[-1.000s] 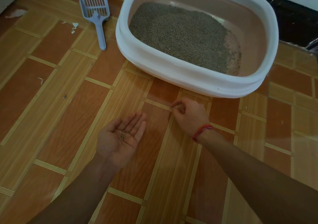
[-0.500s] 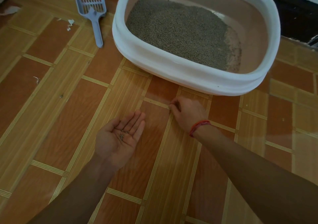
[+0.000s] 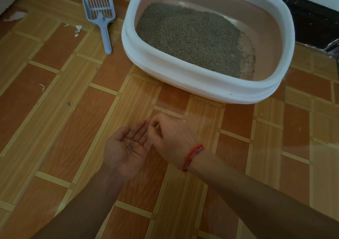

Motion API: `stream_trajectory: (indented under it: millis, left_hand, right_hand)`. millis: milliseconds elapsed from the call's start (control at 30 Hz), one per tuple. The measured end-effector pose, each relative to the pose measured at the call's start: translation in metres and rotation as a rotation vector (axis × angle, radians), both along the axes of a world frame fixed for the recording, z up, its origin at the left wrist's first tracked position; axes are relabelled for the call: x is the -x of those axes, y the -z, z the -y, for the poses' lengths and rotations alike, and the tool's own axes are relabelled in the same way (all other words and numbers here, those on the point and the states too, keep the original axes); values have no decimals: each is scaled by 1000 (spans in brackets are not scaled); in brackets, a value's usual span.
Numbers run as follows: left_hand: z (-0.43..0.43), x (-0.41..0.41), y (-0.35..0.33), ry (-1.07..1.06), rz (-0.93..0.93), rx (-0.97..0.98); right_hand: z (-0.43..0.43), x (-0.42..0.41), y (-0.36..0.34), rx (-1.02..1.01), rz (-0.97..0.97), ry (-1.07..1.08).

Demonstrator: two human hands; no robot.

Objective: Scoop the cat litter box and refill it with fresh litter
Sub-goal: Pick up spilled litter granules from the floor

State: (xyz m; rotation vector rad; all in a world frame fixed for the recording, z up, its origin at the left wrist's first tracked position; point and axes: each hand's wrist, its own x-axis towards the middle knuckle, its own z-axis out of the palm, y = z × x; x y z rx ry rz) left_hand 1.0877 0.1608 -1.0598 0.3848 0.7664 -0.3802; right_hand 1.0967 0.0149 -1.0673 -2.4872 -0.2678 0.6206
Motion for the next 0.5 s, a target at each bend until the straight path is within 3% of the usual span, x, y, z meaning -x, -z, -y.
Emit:
stream_trajectory:
  millis: [133, 300, 500]
  left_hand:
    - [-4, 1, 6, 78, 15, 9]
    - [-4, 2, 3, 105, 33, 83]
    - [-1, 2, -4, 5, 14, 12]
  right_hand:
    - [-24, 0, -33, -142, 132, -38]
    - [-29, 3, -38, -144, 147, -76]
    - [4, -15, -37, -143, 263, 122]
